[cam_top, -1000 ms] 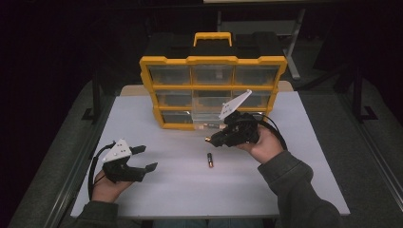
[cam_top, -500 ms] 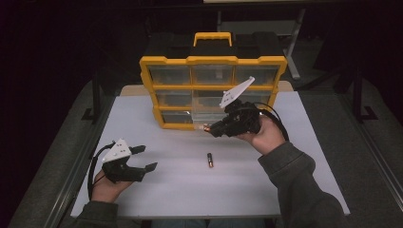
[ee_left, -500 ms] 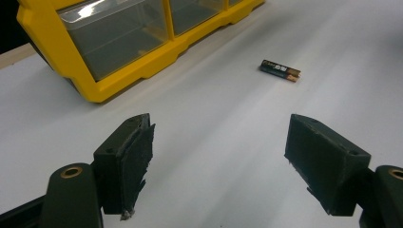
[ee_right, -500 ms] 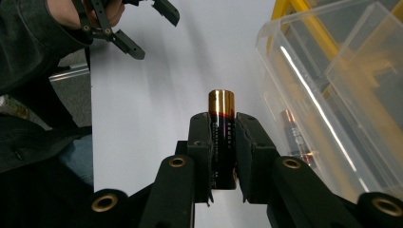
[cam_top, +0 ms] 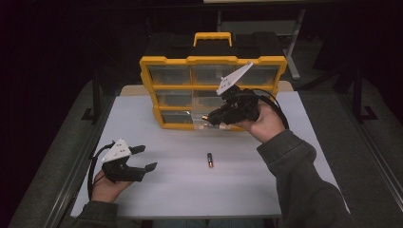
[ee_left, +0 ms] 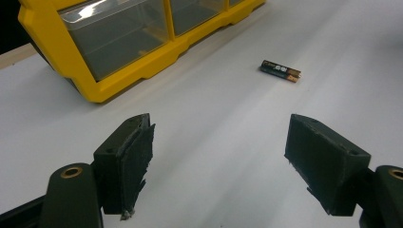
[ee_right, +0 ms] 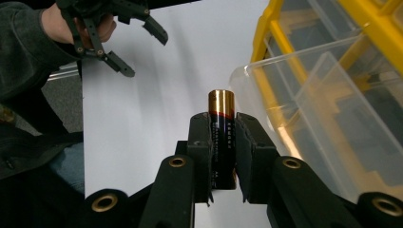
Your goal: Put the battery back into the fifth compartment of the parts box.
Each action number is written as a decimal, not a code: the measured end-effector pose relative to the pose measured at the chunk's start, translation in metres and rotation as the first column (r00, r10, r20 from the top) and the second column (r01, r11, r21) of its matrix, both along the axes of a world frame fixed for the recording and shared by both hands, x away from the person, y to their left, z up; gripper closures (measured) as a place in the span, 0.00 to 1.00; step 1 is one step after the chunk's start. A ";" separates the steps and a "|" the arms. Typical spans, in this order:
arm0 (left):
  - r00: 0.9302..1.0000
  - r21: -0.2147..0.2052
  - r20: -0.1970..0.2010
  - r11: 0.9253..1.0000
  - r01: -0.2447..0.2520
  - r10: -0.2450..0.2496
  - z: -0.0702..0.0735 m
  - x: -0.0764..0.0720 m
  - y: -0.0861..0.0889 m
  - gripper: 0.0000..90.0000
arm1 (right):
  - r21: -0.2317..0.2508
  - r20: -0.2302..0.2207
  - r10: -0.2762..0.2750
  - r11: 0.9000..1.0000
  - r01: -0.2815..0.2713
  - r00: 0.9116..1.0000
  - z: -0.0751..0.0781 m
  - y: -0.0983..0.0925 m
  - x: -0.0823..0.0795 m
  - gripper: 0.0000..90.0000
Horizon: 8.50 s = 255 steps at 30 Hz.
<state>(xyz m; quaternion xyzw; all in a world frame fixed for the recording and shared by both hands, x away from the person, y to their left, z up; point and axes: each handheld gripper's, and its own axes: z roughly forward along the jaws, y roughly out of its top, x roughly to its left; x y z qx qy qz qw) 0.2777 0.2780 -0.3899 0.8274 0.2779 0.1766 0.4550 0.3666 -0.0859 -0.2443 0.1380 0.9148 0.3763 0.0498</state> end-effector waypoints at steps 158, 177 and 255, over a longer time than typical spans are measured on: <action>1.000 0.001 -0.001 1.000 -0.006 0.006 0.002 -0.001 0.004 0.26 | 0.036 -0.106 -0.160 0.986 0.165 0.981 -0.056 -0.004 -0.043 0.57; 1.000 -0.006 0.001 1.000 -0.004 0.004 0.001 -0.001 0.004 0.26 | -0.061 -0.118 -0.212 0.977 0.206 0.970 -0.112 0.012 -0.046 0.53; 1.000 -0.006 -0.003 1.000 -0.002 0.002 0.001 -0.002 0.005 0.26 | -0.187 -0.073 -0.251 0.954 0.234 0.965 -0.188 0.041 -0.028 0.84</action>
